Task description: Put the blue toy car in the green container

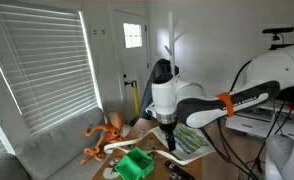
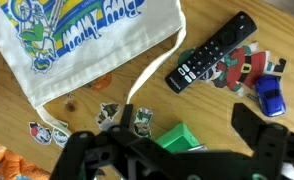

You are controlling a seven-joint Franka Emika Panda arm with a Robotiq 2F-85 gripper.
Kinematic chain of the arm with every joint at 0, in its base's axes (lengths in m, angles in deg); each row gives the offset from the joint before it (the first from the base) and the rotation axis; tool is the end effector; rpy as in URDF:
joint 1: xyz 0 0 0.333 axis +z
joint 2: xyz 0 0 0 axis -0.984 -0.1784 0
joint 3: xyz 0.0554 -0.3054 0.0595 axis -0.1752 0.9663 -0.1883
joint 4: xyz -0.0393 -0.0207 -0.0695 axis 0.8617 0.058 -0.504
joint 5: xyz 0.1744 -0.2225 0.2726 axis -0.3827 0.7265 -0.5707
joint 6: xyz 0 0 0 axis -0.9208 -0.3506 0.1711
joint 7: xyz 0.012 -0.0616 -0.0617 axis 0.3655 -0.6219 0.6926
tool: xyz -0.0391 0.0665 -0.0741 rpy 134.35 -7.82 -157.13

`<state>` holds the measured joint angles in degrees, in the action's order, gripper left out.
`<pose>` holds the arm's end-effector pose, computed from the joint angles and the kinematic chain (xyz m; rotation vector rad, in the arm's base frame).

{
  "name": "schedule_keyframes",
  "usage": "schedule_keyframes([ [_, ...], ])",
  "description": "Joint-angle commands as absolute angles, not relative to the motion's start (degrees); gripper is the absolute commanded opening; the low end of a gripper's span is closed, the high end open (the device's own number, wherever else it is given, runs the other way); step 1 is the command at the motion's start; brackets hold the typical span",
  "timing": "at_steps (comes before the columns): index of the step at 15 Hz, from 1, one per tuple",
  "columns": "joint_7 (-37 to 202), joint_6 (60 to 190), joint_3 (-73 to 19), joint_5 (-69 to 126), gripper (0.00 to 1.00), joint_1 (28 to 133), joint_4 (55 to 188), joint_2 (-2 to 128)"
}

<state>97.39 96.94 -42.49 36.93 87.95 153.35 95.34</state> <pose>0.4420 0.1499 0.5058 2.7790 0.8207 -0.0374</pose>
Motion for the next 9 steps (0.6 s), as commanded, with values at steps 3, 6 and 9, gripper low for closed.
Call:
schedule_keyframes([
  [3, 101.7, 100.8, -42.3, 35.3, 1.00, 90.8, 151.8, 92.6],
  [6, 102.8, 107.9, -43.6, 31.6, 1.00, 93.9, 152.6, 90.6],
  [9, 101.9, 111.7, -45.4, 26.5, 1.00, 96.8, 153.3, 88.1],
])
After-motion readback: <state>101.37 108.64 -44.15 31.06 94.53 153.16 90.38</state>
